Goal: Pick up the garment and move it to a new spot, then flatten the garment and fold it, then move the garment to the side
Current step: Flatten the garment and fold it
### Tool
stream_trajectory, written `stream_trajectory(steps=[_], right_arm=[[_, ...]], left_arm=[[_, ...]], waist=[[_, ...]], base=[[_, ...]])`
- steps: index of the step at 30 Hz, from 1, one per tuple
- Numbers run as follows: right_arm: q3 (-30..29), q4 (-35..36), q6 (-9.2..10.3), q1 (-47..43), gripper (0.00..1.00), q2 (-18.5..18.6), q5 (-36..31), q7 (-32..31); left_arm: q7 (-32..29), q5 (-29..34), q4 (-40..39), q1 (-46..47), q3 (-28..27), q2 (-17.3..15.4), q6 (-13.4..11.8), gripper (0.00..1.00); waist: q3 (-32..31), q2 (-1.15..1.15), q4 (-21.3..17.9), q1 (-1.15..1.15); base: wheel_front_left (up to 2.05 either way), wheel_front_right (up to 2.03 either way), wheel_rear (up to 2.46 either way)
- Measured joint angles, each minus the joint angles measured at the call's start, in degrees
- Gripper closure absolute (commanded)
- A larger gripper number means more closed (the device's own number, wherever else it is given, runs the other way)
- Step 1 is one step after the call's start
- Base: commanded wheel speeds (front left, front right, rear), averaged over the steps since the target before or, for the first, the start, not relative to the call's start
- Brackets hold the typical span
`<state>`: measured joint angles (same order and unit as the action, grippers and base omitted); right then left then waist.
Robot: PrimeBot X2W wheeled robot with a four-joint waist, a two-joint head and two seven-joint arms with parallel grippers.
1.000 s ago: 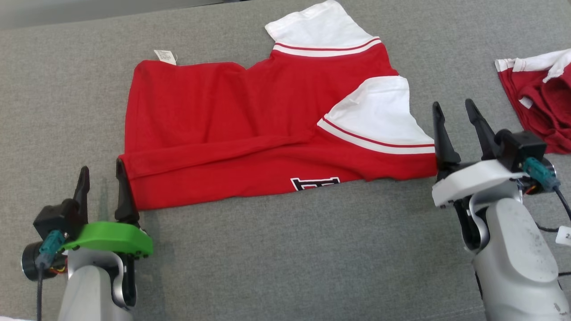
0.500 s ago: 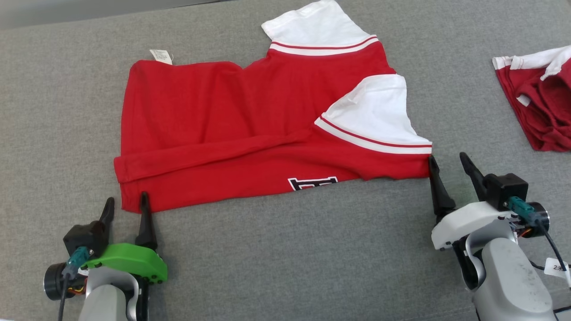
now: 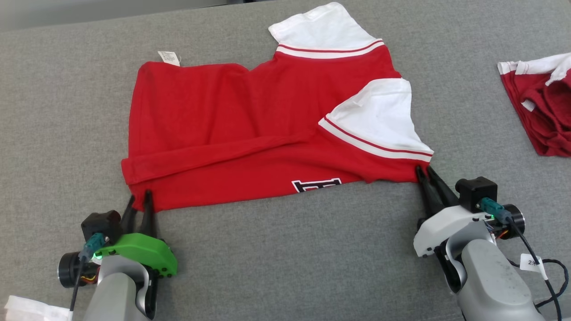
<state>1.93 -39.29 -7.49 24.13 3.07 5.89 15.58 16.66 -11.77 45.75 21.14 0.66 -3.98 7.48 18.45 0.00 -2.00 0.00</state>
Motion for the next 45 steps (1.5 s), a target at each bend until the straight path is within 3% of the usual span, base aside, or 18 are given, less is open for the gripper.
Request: stream_trajectory(steps=[9, 18, 29, 36, 37, 38, 39, 40, 41, 45], right_arm=[[-0.9, 3.8, 0.0, 0.0, 1.0, -0.3, 5.1, -0.5], [-3.8, 7.3, -0.03, 3.8, 1.0, -0.3, 9.0, -0.5], [1.9, -0.6, -0.04, -7.6, 1.0, 0.7, 11.1, -0.5], [1.9, -1.0, -0.07, -15.2, 1.0, 0.7, 12.7, -0.5], [1.7, -0.7, -0.07, -15.5, 1.0, 0.8, 12.7, -0.4], [1.5, -0.4, -0.07, -15.8, 1.0, 0.8, 12.7, -0.4], [1.2, 0.1, -0.07, -16.0, 0.7, 0.8, 12.7, -0.5], [1.1, 0.7, -0.07, -16.0, 0.53, 0.8, 12.5, -0.5], [1.0, 1.1, -0.07, -16.0, 0.0, 0.9, 12.5, -0.5], [0.4, 3.3, -0.04, -13.3, 0.0, 0.9, 11.8, -0.5]], left_arm=[[-1.5, -3.9, -5.4, -0.9, 1.7, -0.4, 0.1, 1.0], [-1.5, -2.8, -16.1, 0.3, -1.7, -1.6, 0.1, 1.0], [-1.5, -2.3, -10.7, -14.8, -3.7, 0.8, -0.8, 1.0], [-1.5, -4.2, -9.1, -21.0, -2.4, 1.2, -1.2, 1.0], [-1.5, -4.9, -9.1, -21.1, -2.0, 1.2, -1.4, 0.96], [-1.5, -5.4, -9.6, -21.1, -1.8, 1.2, -1.7, 0.53], [-1.5, -5.8, -10.1, -21.1, -1.7, 1.2, -1.9, 0.0], [-1.5, -6.1, -10.4, -21.1, -1.5, 1.2, -2.0, 0.0], [-1.5, -6.1, -10.8, -21.0, -1.5, 1.2, -2.2, 0.0], [-1.5, -5.4, -13.5, -17.8, -2.3, 1.2, -2.5, 0.0]], waist=[[-1.5, 0.0, 0.5, 0.0], [-6.3, 0.0, 0.8, 0.0], [-13.8, 0.0, 0.4, 0.0], [-14.8, 0.0, 1.1, 0.0], [-14.7, 0.0, 1.2, 0.0], [-14.7, 0.0, 1.4, 0.0], [-14.5, 0.0, 1.4, 0.0], [-14.4, 0.0, 1.4, 0.0], [-14.2, 0.0, 1.5, 0.0], [-13.0, 0.0, 1.4, 0.0]], base=[[0.0, 0.0, 0.0], [0.0, 0.0, 0.0], [0.0, 0.0, 0.0], [0.0, 0.0, 0.0], [0.0, 0.0, 0.0], [0.0, 0.0, 0.0], [0.0, 0.0, 0.0], [0.0, 0.0, 0.0], [0.0, 0.0, 0.0], [0.0, 0.0, 0.0]])
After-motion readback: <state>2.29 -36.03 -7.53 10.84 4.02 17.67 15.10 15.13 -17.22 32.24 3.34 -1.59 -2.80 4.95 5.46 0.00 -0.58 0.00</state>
